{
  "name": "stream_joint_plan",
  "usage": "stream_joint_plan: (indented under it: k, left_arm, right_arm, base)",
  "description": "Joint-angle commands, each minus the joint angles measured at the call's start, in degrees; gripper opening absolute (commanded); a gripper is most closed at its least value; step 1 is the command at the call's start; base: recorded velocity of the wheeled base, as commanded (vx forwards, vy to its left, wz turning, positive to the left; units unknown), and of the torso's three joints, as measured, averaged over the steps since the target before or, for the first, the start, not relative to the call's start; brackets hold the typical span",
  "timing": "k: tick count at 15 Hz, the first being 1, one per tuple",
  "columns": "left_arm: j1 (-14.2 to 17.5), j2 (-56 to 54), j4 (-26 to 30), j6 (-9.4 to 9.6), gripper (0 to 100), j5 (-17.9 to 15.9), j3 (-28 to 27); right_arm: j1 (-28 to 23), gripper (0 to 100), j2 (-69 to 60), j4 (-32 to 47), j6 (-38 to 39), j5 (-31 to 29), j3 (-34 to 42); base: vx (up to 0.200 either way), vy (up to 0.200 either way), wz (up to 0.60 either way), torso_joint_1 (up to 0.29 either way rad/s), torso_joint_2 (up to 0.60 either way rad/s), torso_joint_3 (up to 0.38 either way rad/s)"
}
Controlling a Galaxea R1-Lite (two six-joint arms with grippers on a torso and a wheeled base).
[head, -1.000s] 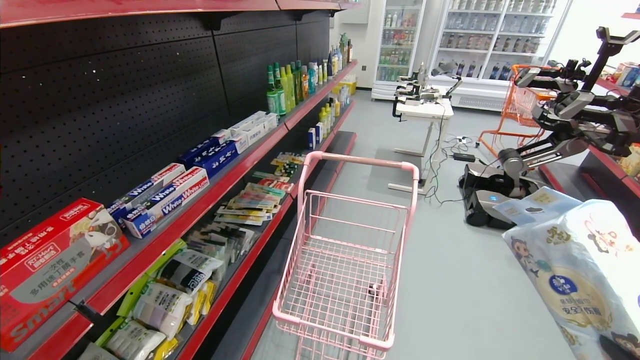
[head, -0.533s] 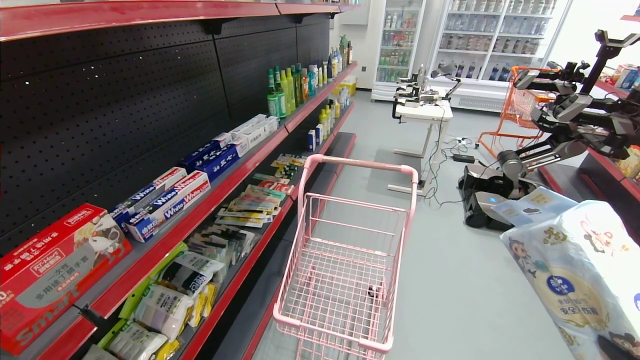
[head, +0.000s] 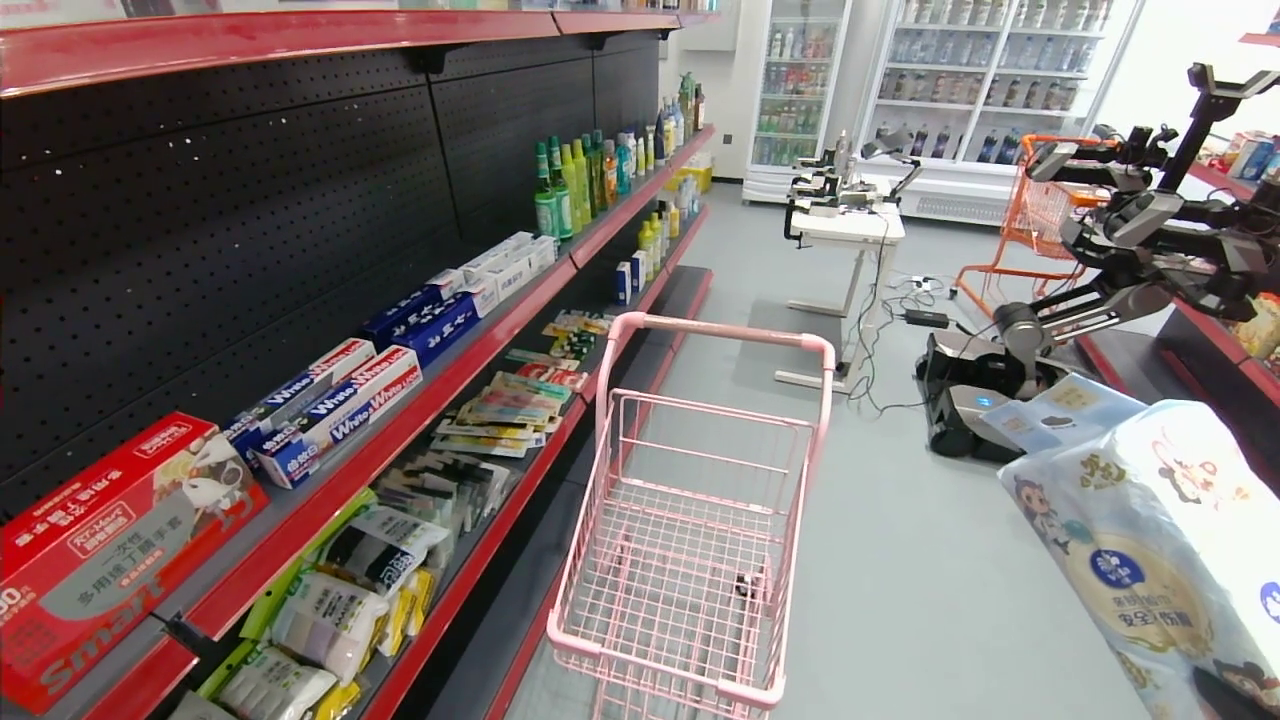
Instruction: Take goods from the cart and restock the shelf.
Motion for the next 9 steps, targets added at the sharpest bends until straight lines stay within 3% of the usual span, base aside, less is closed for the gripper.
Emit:
stream_joint_plan:
  k: [1, 9]
  left_arm:
    - [0.0, 0.0, 0.0, 0.0, 100, 0.0, 0.0]
    - [0.0, 0.0, 0.0, 0.0, 100, 0.0, 0.0]
  right_arm:
    - [-0.1, 0, 0.2, 0.0, -0.1, 0.0, 0.2]
    - [0.0, 0, 0.9, 0.0, -0.8, -0.4, 0.1]
  base:
    - [0.0, 0.0, 0.6, 0.002, 0.0, 0.002]
    - [0.0, 0.0, 0.6, 0.004, 0.0, 0.001]
